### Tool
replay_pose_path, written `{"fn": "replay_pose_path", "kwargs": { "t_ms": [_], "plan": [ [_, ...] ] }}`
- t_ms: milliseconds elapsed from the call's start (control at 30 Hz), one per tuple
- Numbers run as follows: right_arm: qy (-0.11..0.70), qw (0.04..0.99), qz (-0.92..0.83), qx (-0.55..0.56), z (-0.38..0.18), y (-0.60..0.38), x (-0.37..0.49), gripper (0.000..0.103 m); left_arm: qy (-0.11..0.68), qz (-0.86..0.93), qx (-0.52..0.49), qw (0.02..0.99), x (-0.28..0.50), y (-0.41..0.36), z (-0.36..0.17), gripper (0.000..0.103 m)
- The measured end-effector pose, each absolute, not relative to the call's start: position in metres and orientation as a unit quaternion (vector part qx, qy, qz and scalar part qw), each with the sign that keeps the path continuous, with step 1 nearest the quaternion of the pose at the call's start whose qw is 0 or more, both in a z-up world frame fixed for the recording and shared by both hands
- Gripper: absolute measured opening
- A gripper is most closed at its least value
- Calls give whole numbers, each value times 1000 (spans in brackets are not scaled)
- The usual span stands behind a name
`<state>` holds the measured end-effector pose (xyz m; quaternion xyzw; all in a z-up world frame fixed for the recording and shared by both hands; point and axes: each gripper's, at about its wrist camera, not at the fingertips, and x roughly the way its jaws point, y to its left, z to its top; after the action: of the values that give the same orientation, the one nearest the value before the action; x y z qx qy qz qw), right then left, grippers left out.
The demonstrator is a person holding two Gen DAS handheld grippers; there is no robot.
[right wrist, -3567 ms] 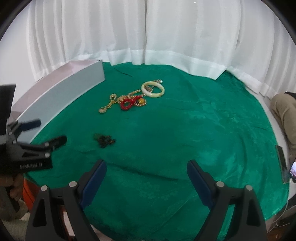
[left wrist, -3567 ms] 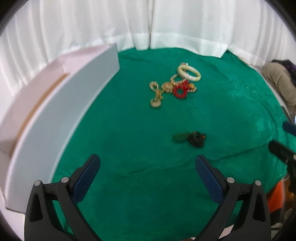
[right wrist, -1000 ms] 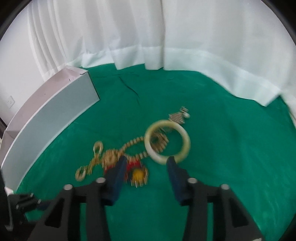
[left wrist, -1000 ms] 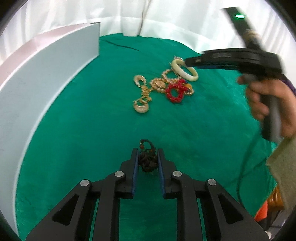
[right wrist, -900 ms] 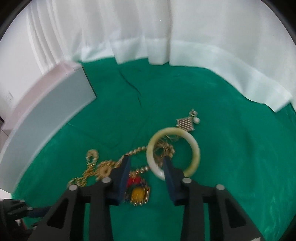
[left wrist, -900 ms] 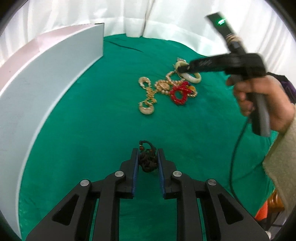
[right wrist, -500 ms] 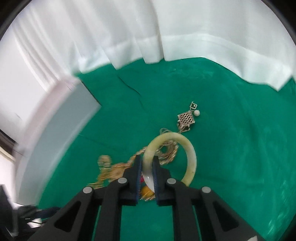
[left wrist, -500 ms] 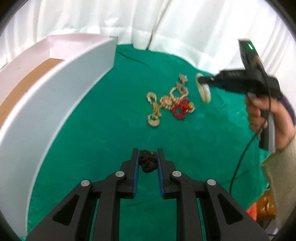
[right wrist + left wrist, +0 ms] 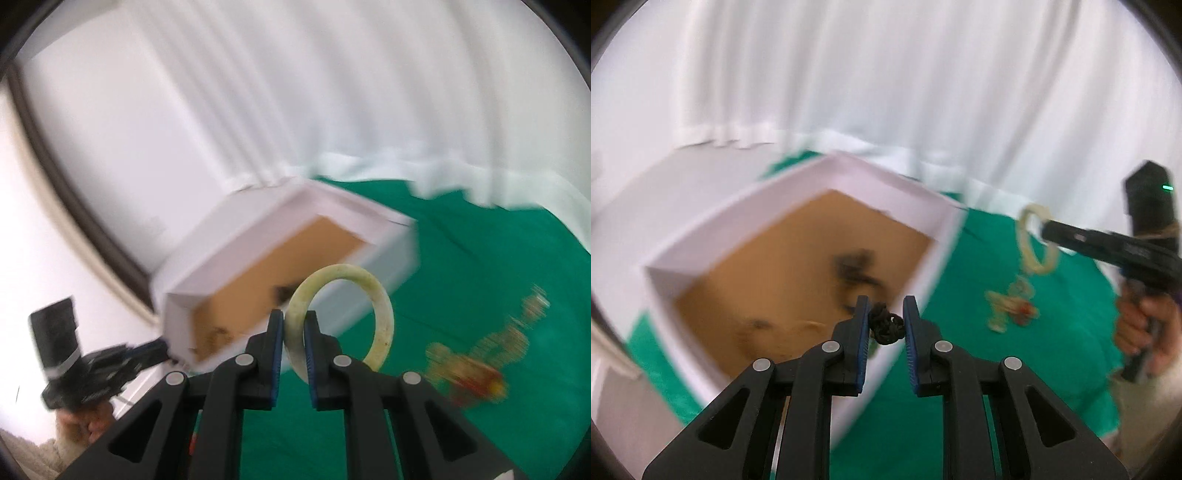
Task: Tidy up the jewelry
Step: 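Carry the pendant and jade bangle into the tray and open both grippers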
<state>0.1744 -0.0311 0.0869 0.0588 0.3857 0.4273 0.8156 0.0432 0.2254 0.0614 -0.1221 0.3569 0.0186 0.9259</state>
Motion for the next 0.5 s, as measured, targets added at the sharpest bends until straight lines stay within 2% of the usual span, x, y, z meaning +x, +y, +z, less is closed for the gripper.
{"fn": "replay_pose_path", "kwargs": {
  "t_ms": [133, 267, 433, 500],
  "plan": [
    [392, 794, 466, 3, 78, 54, 166, 11, 380, 66, -121, 915, 53, 265, 35, 16],
    [416, 775, 471, -70, 39, 125, 156, 11, 409, 81, -126, 900, 68, 282, 4, 16],
    [437, 772, 438, -143, -14, 179, 158, 12, 438, 93, -130, 885, 80, 295, -28, 17],
    [442, 776, 424, -150, -24, 187, 160, 15, 449, 99, -127, 879, 80, 296, -37, 20]
  ]
}}
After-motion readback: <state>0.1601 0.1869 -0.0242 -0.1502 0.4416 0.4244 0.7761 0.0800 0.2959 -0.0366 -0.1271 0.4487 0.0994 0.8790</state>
